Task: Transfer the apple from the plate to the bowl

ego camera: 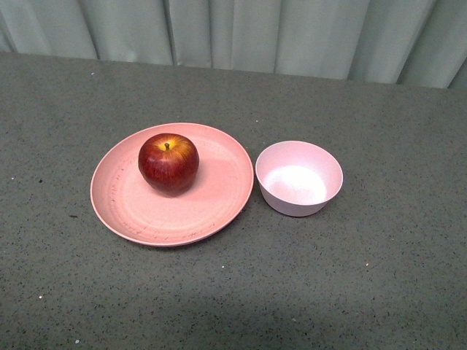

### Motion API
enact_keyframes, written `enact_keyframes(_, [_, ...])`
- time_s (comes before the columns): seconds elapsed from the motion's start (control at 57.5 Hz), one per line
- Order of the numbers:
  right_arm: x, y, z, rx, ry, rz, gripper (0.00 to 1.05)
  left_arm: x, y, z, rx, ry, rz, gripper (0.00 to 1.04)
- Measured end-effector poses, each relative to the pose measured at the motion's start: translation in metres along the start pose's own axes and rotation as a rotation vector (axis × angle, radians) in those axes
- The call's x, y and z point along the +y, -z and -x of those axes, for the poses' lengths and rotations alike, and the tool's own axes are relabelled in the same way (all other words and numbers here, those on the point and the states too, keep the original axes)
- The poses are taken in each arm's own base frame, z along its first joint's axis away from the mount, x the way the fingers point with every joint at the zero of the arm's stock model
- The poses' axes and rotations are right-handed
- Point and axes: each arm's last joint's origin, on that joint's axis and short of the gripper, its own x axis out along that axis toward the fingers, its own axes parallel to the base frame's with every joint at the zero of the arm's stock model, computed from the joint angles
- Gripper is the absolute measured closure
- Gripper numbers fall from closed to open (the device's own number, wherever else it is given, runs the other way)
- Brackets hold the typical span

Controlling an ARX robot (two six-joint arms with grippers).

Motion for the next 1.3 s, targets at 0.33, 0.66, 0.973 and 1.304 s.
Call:
enact_keyframes(0.33, [0.000,-0.002,0.011,-0.006,0.000,0.000,1.04,0.000,0.000,0.000,0.000,0.000,0.000,0.07])
enact_keyframes(0.66, [0.000,-0.001,0.018,-0.007,0.000,0.000,1.04,0.000,0.000,0.000,0.000,0.000,0.000,0.07])
enact_keyframes(0.973, [0.000,0.003,0.029,0.014,-0.001,0.000,1.04,0.000,0.000,0.000,0.000,-0.001,0.000,0.07])
enact_keyframes(1.304, [0.000,0.002,0.031,-0.002,-0.002,0.000,0.73,0.000,0.000,0.000,0.000,0.000,0.000,0.07])
